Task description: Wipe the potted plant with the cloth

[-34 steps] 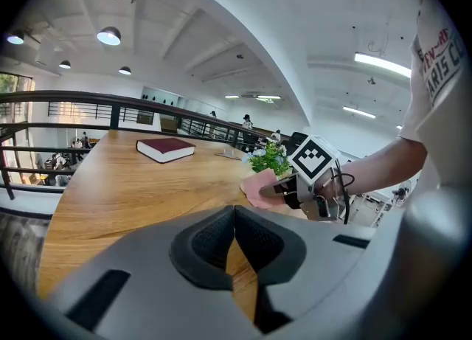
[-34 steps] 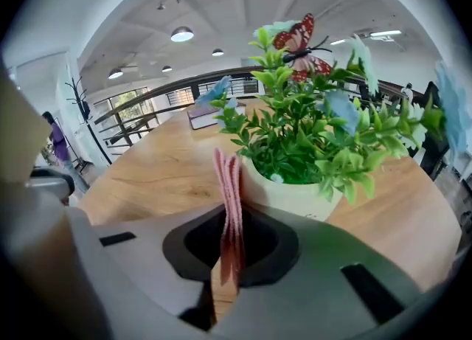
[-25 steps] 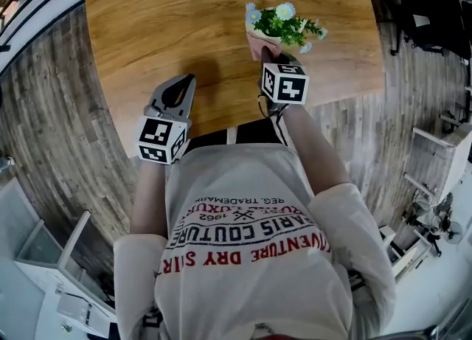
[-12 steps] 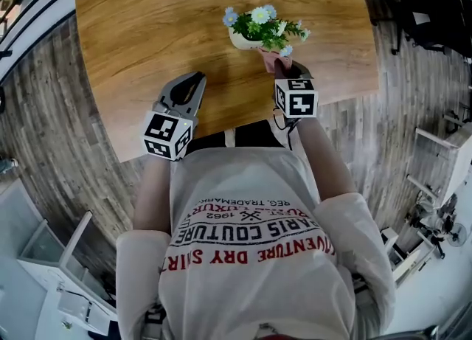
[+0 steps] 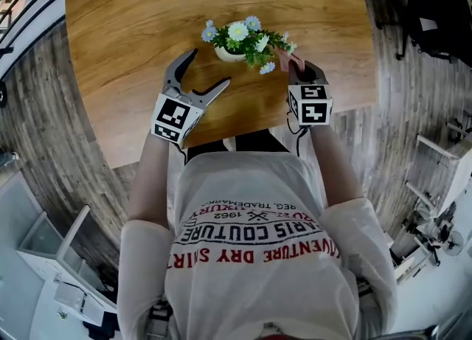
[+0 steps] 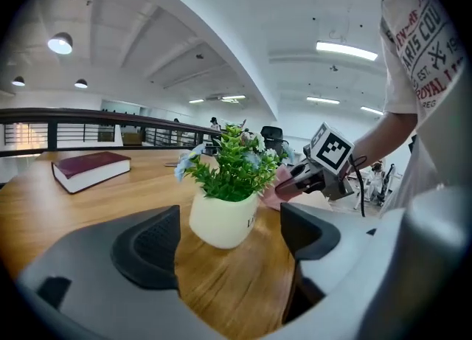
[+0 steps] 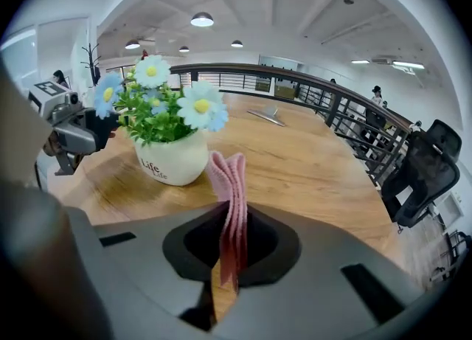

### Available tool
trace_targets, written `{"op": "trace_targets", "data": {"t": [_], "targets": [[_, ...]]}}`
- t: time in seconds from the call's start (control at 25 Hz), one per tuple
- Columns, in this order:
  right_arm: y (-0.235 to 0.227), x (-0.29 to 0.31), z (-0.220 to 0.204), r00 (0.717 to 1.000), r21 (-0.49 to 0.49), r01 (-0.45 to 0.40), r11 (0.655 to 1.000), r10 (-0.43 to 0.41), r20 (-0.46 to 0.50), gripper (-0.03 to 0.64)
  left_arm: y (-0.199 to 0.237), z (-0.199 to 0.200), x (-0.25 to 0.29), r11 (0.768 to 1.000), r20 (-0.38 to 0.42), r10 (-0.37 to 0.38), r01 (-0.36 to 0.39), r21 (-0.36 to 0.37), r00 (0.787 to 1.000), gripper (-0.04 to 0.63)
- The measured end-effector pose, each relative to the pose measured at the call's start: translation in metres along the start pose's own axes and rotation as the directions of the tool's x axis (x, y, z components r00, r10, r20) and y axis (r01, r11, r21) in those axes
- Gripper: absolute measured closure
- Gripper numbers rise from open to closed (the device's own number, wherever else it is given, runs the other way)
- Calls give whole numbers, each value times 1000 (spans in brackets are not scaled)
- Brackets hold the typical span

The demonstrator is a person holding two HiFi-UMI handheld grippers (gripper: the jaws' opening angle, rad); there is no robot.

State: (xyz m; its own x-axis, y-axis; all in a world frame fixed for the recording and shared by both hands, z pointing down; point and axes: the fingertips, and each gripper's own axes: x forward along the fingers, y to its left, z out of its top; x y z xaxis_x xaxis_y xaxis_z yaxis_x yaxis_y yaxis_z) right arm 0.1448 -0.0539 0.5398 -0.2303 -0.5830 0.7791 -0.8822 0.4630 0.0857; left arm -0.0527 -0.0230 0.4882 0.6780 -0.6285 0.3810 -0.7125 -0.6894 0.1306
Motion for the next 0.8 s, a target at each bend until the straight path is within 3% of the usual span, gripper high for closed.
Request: {"op": "trace_targets", "data": {"t": [0.24,0.44,0.56,0.8], "targets": [[-19,17,10,999,-30,-34,999,34,9,581,-1,2,36,984,-4,-79,78,160,997,108],[-31,33,18,999,-18,-51,999,51,11,581,5,-2,60,963,-37,-163,167,213,986,72],[-33,39,24,999,-13,-52,999,52,13,581,7,-8,70,941,-103,-211,230,248,972,60],[-39,49,23,999,6,-48,999,48,3,581,-2,-5,92,893,-149,-309,341,294,939,55]]}}
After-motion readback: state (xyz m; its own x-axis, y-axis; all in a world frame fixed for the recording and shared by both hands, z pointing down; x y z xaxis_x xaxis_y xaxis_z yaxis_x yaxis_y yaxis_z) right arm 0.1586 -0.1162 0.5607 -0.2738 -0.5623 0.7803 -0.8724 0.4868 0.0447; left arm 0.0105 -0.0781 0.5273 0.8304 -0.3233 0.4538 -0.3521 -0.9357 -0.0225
